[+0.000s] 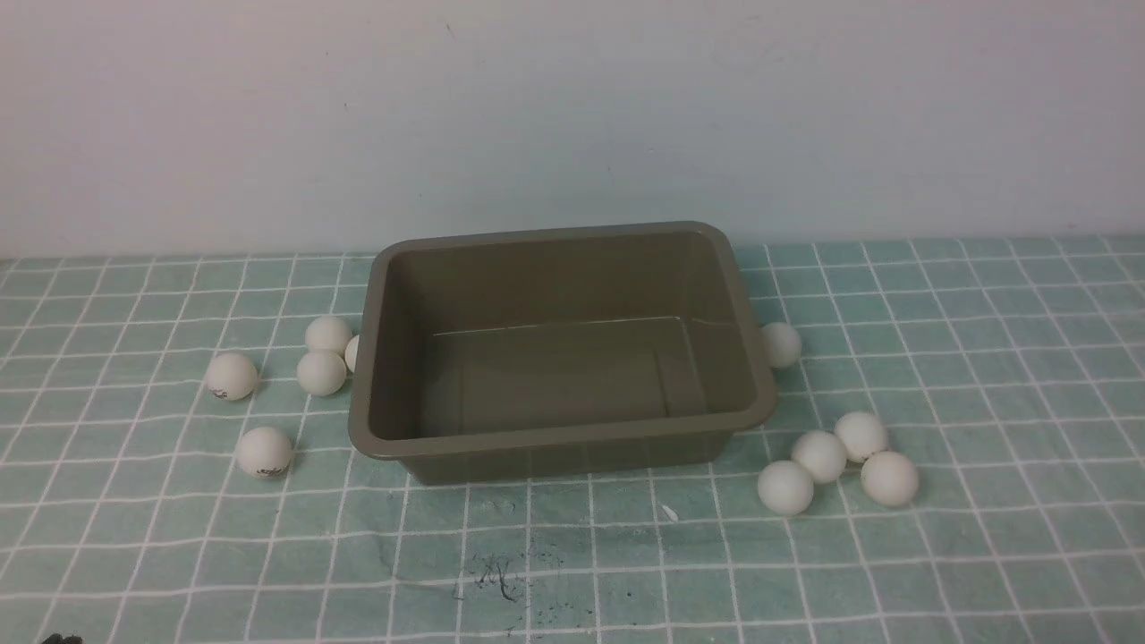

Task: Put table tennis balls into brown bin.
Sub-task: 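Reach for and grasp a ping pong ball on the table beside the basket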

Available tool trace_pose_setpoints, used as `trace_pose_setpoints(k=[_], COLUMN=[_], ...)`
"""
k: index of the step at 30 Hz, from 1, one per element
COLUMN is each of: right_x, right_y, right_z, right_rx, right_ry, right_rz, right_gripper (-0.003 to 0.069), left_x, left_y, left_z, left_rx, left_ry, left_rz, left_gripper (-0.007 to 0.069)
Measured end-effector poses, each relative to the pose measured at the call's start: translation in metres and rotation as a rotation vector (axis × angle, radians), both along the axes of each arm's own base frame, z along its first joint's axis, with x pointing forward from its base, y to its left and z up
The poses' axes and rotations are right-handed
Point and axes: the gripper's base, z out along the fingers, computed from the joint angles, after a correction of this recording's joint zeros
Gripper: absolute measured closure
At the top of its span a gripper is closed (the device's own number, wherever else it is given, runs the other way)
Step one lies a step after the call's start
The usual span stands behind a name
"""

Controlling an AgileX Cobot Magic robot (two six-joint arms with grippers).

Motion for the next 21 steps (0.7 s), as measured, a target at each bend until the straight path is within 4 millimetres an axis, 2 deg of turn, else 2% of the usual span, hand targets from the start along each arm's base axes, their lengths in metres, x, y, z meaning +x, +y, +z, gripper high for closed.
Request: trace_pose_setpoints(k=[21], right_x=[0.0], right_y=[0.0], right_z=[0.0], right_rx=[0.0], right_ry=[0.0], right_rz=[0.0], right_gripper=[0.0672], left_x=[0.0], left_y=[0.0003], left_z=[0.0], left_rx=[0.011], left_ry=[0.0], left_rz=[0.0], left_gripper=[0.0629])
